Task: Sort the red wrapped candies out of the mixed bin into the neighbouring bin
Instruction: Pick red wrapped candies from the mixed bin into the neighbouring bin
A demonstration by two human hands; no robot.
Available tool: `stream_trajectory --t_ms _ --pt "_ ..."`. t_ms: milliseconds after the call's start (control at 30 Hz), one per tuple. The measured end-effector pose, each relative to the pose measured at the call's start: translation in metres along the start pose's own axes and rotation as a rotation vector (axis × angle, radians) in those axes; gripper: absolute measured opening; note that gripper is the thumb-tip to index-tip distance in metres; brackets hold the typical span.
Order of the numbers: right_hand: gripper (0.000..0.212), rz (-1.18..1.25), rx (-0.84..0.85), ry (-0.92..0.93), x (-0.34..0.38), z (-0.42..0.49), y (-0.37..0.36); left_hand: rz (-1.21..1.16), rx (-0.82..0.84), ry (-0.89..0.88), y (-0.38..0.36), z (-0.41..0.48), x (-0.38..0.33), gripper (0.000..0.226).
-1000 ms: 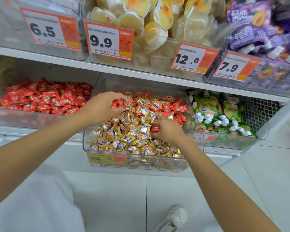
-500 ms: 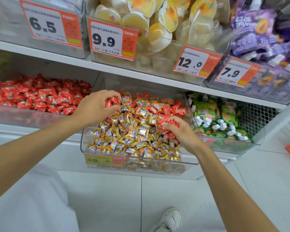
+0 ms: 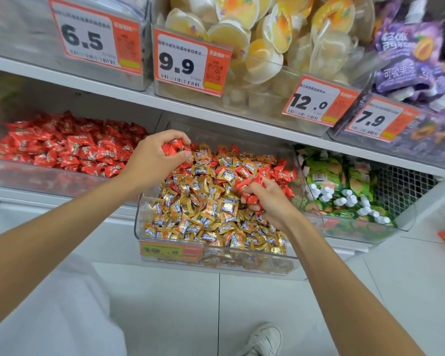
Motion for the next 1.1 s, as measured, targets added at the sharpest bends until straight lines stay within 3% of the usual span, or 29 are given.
stream_trajectory --t_ms 133,267,367,500,600,700,933,1100 --pt "0.015 -0.105 -0.036 0.05 0.012 0.016 0.005 0.125 0.028 -0.016 -0.005 -0.002 -0.001 0.012" --pt "0.021 -0.264 -0.097 0.119 0.028 0.028 0.006 0.093 -0.01 -0.047 -0.002 -0.002 0.0 0.013" --pt "0.012 -0.364 -0.095 0.131 0.03 0.04 0.004 0.039 -0.027 -0.05 -0.001 -0.003 0.001 0.012" --pt "0.044 -0.449 -0.159 0.173 0.031 0.054 -0.001 -0.014 -0.058 -0.056 0.0 -0.003 0.004 0.013" --pt "0.042 -0.758 -0.351 0.284 0.03 0.062 0.001 0.017 -0.074 -0.056 0.0 -0.003 0.003 0.014" --pt "0.038 -1.154 -0.237 0.318 0.016 0.064 -0.007 0.046 -0.073 -0.059 0.0 -0.004 0.001 0.015" --pt "0.05 -0.921 0.171 0.336 -0.025 -0.007 -0.007 0.041 -0.084 -0.056 -0.001 -0.004 -0.001 0.025" --pt "0.022 -0.7 -0.036 0.329 -0.005 -0.017 0.029 0.044 -0.087 -0.05 -0.001 -0.002 0.001 0.012"
Point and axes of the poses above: each hand's wrist, its own z-axis towards the middle knuckle, its own y-axis out of the back of the hand, x = y × z, the point moved 4 cm from there along z, towards the middle knuckle, and after that the axes turned 14 degrees about -z, right-handed, at the moved point
